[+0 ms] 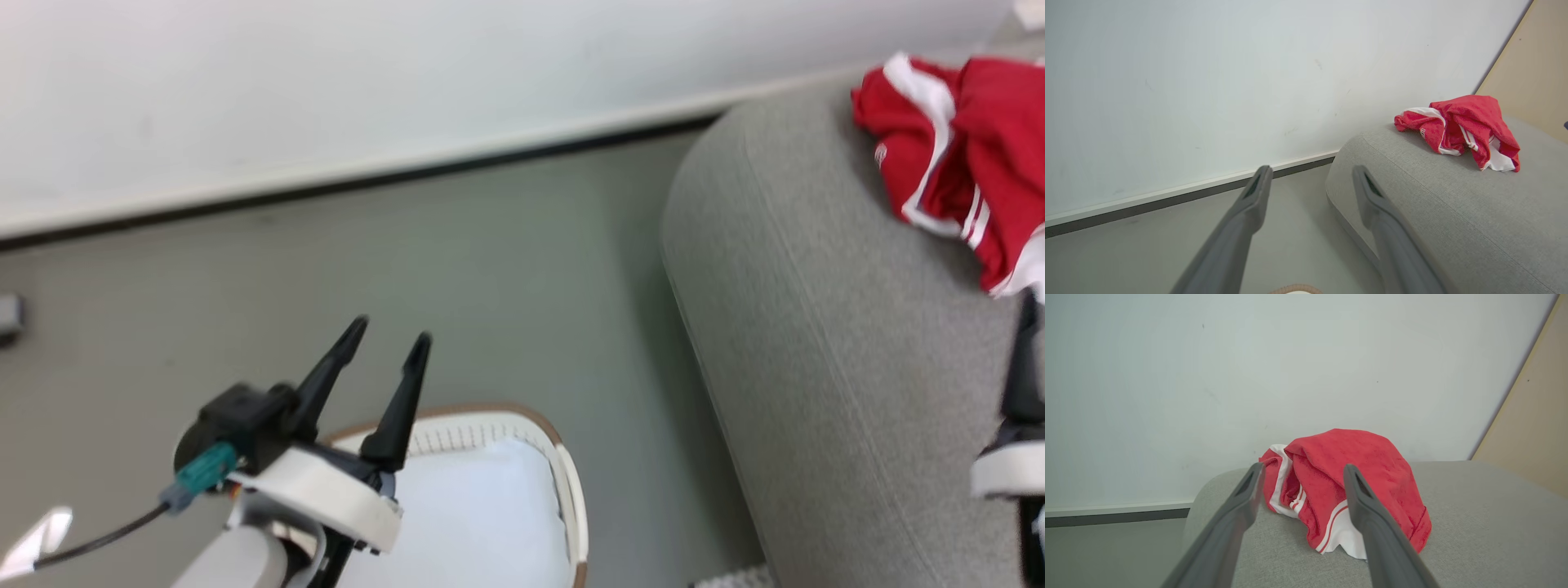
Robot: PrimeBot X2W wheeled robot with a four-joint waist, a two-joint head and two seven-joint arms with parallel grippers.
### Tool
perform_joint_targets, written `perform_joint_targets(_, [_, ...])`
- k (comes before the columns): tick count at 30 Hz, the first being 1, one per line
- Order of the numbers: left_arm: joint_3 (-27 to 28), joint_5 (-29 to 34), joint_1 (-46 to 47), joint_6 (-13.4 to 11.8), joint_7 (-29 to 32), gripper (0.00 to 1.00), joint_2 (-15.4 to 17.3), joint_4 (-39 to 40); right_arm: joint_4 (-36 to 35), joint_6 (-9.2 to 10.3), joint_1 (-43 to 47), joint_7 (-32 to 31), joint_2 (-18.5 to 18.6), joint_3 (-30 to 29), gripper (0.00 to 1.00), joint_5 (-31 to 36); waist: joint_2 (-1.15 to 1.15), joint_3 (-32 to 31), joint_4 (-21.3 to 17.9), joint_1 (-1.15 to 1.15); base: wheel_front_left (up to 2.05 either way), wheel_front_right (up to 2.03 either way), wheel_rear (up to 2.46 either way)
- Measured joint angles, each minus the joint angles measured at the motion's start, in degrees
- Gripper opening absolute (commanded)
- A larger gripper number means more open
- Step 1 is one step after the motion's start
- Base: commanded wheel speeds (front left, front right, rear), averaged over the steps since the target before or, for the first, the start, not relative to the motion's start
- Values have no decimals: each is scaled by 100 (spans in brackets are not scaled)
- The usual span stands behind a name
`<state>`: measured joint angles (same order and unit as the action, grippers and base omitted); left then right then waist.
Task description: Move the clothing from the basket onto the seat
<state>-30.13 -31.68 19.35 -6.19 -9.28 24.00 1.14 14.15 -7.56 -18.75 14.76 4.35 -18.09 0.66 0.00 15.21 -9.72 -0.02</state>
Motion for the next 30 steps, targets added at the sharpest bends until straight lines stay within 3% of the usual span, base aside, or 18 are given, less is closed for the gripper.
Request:
perform_joint_targets(4, [160, -237, -420, -200, -200, 100, -183, -278, -253, 0, 491, 13, -69, 327, 100, -248, 0, -484, 167, 0, 0, 0, 0])
perform_joint_targets(16, [569, -104, -1316, -677, -546, 100, -220, -876, -331, 0, 1483, 27, -145, 1318, 100, -643, 0, -1445, 788, 0, 0, 0, 0])
perform_joint_targets(22, [1034, 187, -1638, -617, -579, 100, -390, -842, -371, 0, 1703, 27, -151, 1612, 100, -594, 0, -1614, 894, 1, 0, 0, 0])
perform_joint_targets(30, [1628, 624, -1961, -172, -580, 100, -750, -877, -390, 0, 1860, 27, -148, 1851, 100, -577, 0, -1630, 919, 1, 0, 0, 0])
